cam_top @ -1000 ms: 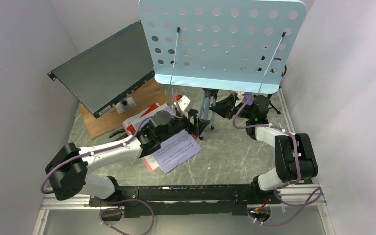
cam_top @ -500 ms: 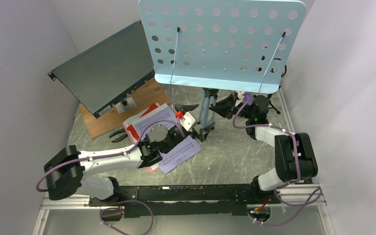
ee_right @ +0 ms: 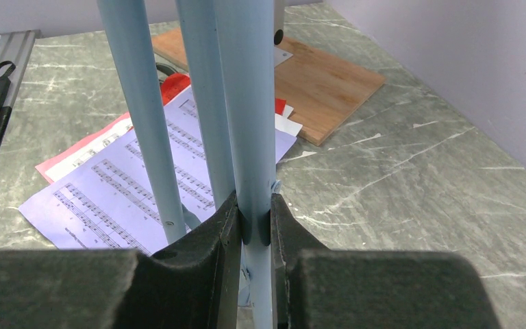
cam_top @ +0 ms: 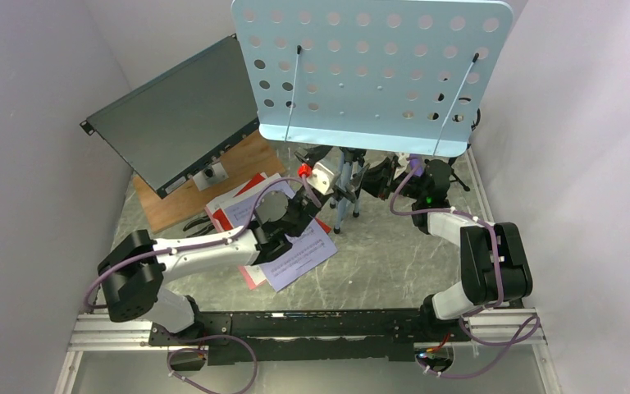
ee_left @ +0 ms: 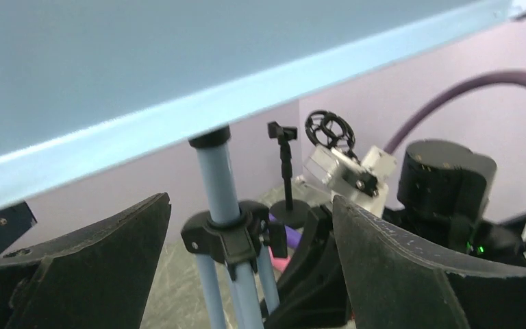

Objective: Pack up the instrument practice props
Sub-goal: Close the music stand at the center of the board.

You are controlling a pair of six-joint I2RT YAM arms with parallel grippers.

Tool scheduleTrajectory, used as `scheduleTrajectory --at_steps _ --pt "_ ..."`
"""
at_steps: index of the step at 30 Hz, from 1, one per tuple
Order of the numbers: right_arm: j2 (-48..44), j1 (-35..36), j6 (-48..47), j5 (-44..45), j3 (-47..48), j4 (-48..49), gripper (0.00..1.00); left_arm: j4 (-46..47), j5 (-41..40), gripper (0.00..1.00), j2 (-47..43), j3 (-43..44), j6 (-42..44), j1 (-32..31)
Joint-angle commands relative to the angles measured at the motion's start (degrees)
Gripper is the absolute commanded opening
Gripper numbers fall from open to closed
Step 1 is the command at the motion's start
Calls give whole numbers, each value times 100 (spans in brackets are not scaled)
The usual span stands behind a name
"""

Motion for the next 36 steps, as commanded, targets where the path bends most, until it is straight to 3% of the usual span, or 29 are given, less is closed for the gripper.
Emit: scheduleTrajectory --at_steps 1,7,18,30,36 --pt "58 -61 79 56 115 -123 0 722 -385 91 260 376 72 60" --pt "53 -60 77 53 119 -124 0 903 -645 78 652 731 -24 114" --pt "32 -68 70 57 125 -114 0 1050 -1113 65 1142 1216 -223 225" --pt "1 -61 70 63 122 -111 0 1036 -1062 48 1337 1406 -235 256" --pt "-19 -68 91 103 116 -79 0 1030 -1078 46 1444 1456 -288 258"
